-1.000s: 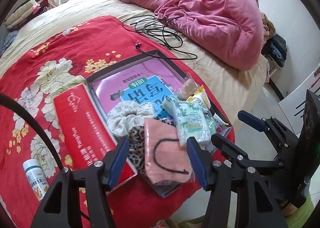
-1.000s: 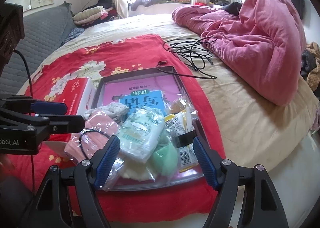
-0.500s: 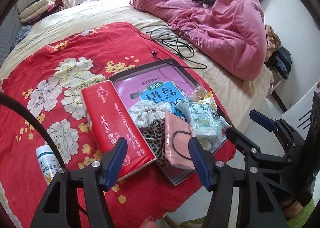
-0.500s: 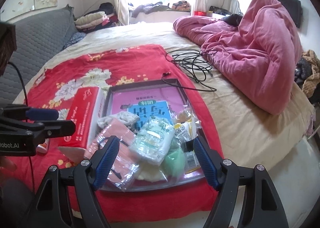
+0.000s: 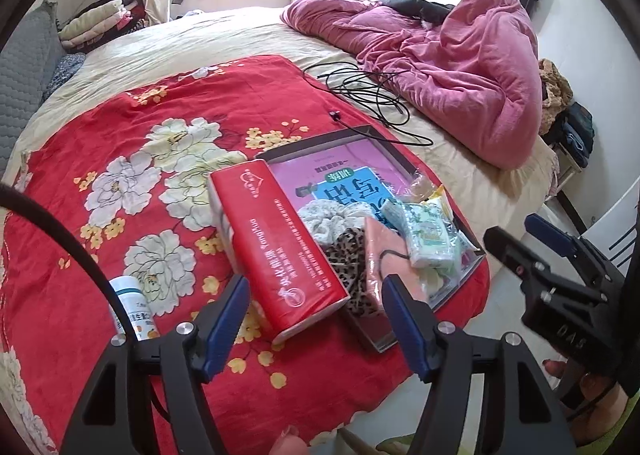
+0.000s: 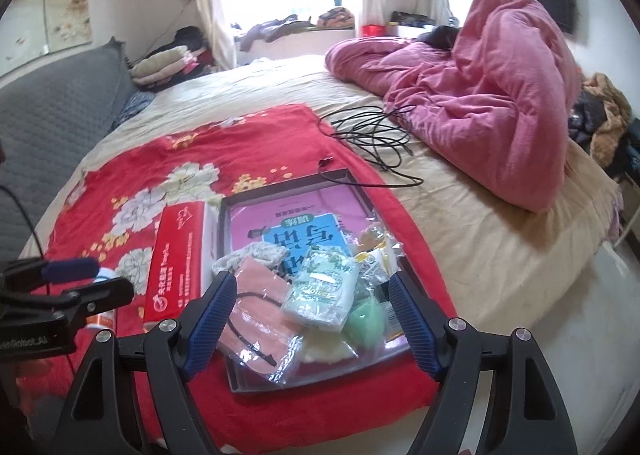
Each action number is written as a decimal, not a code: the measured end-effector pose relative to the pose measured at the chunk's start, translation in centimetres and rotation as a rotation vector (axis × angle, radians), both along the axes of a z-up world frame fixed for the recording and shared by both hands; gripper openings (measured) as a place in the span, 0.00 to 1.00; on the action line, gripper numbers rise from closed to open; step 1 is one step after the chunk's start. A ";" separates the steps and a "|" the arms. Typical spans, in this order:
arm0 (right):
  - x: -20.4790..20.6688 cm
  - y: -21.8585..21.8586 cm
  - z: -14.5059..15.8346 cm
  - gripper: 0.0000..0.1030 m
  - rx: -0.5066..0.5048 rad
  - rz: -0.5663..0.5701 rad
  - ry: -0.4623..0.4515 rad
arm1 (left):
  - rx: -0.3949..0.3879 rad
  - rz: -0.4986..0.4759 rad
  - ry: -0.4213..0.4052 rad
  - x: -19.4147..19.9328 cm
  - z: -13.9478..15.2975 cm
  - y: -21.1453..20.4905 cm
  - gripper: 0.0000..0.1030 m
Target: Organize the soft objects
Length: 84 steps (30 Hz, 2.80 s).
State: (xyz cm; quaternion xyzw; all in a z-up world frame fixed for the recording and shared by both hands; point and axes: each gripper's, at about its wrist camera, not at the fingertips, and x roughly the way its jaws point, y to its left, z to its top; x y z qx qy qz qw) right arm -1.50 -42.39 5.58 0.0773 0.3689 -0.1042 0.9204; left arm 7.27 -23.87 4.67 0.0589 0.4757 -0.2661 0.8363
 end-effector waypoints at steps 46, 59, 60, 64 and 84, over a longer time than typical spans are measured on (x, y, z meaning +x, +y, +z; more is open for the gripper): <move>-7.4 3.5 -3.7 0.78 -0.015 -0.207 0.097 | 0.087 0.041 -0.012 -6.8 -4.5 2.5 0.68; -10.9 5.4 -4.7 0.78 0.026 -0.236 0.116 | 0.097 0.048 -0.027 -9.6 -5.1 3.6 0.68; -11.1 5.5 -4.6 0.78 0.024 -0.239 0.114 | 0.102 0.046 -0.028 -9.7 -5.1 3.6 0.68; -11.7 6.1 -4.6 0.78 0.012 -0.220 0.113 | 0.100 0.052 -0.032 -10.1 -4.9 4.0 0.68; -12.1 6.8 -4.2 0.78 0.015 -0.217 0.101 | 0.107 0.059 -0.056 -11.1 -3.9 4.3 0.68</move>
